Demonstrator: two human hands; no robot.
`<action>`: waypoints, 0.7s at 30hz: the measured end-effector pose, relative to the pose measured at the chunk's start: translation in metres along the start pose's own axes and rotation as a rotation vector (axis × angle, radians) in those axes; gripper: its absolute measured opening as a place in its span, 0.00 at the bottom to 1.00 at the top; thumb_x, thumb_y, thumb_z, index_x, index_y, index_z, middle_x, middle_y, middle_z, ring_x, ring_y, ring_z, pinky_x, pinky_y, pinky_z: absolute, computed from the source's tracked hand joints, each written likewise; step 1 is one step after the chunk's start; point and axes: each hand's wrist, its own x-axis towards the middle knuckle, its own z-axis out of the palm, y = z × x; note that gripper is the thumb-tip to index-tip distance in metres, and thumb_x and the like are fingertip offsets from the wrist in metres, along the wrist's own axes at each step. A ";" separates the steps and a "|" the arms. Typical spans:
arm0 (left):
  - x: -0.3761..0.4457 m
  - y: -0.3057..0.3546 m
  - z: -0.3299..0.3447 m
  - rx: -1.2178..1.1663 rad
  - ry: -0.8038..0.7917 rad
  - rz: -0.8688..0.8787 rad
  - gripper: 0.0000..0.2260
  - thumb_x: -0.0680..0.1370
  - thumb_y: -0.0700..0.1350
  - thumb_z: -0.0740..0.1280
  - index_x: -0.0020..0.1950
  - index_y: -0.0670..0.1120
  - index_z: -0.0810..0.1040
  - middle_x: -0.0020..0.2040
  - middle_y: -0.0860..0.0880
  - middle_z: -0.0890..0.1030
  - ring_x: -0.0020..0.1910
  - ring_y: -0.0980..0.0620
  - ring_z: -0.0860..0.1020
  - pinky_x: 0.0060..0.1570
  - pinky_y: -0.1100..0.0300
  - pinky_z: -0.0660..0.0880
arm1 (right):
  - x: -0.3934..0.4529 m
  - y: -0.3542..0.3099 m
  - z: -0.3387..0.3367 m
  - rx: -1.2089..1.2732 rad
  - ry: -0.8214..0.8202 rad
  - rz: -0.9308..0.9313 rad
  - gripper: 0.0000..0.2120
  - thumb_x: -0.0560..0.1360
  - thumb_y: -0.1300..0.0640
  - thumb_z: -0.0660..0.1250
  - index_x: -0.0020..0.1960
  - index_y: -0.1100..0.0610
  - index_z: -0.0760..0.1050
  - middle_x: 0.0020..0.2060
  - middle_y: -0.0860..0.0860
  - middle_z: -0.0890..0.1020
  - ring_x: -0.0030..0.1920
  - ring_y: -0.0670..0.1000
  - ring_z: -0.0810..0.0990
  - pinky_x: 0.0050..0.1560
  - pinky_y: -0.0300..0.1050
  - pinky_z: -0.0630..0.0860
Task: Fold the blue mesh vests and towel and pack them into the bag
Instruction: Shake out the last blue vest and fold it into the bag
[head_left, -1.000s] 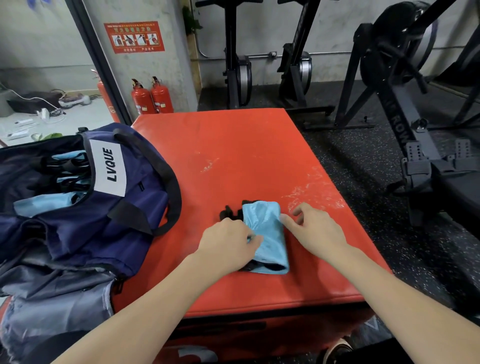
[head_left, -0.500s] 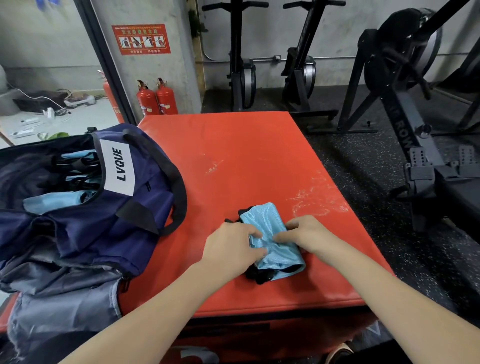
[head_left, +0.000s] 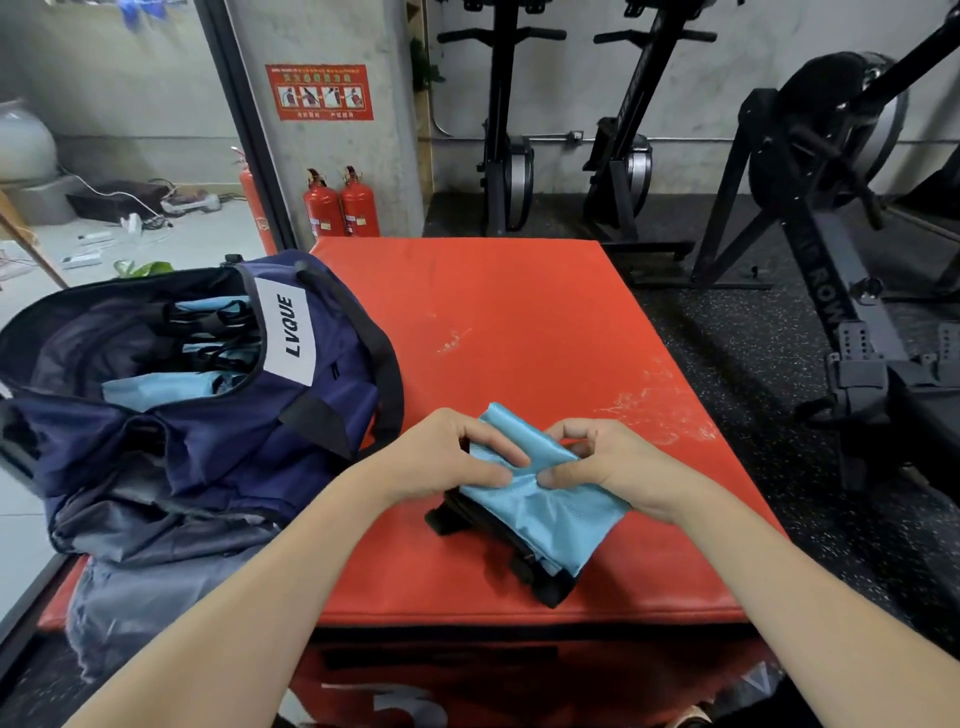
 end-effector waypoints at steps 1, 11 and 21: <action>-0.003 -0.003 -0.001 0.036 0.015 0.007 0.09 0.73 0.42 0.75 0.47 0.56 0.87 0.40 0.45 0.82 0.37 0.56 0.75 0.42 0.59 0.72 | -0.001 -0.001 0.002 -0.009 -0.004 -0.001 0.11 0.69 0.62 0.79 0.49 0.54 0.82 0.45 0.61 0.84 0.42 0.56 0.81 0.45 0.49 0.76; -0.060 -0.018 -0.019 0.047 0.440 0.067 0.12 0.78 0.42 0.68 0.52 0.59 0.84 0.51 0.62 0.83 0.45 0.66 0.78 0.52 0.64 0.72 | -0.004 -0.016 0.027 0.099 0.037 0.007 0.17 0.71 0.65 0.75 0.59 0.62 0.77 0.47 0.57 0.84 0.45 0.52 0.83 0.41 0.42 0.79; -0.120 -0.023 -0.048 -0.031 0.692 0.067 0.14 0.78 0.43 0.68 0.58 0.62 0.79 0.58 0.57 0.79 0.55 0.59 0.76 0.53 0.78 0.65 | 0.010 -0.058 0.110 -0.030 0.513 -0.395 0.16 0.75 0.59 0.73 0.42 0.55 0.64 0.32 0.47 0.64 0.27 0.41 0.61 0.28 0.36 0.59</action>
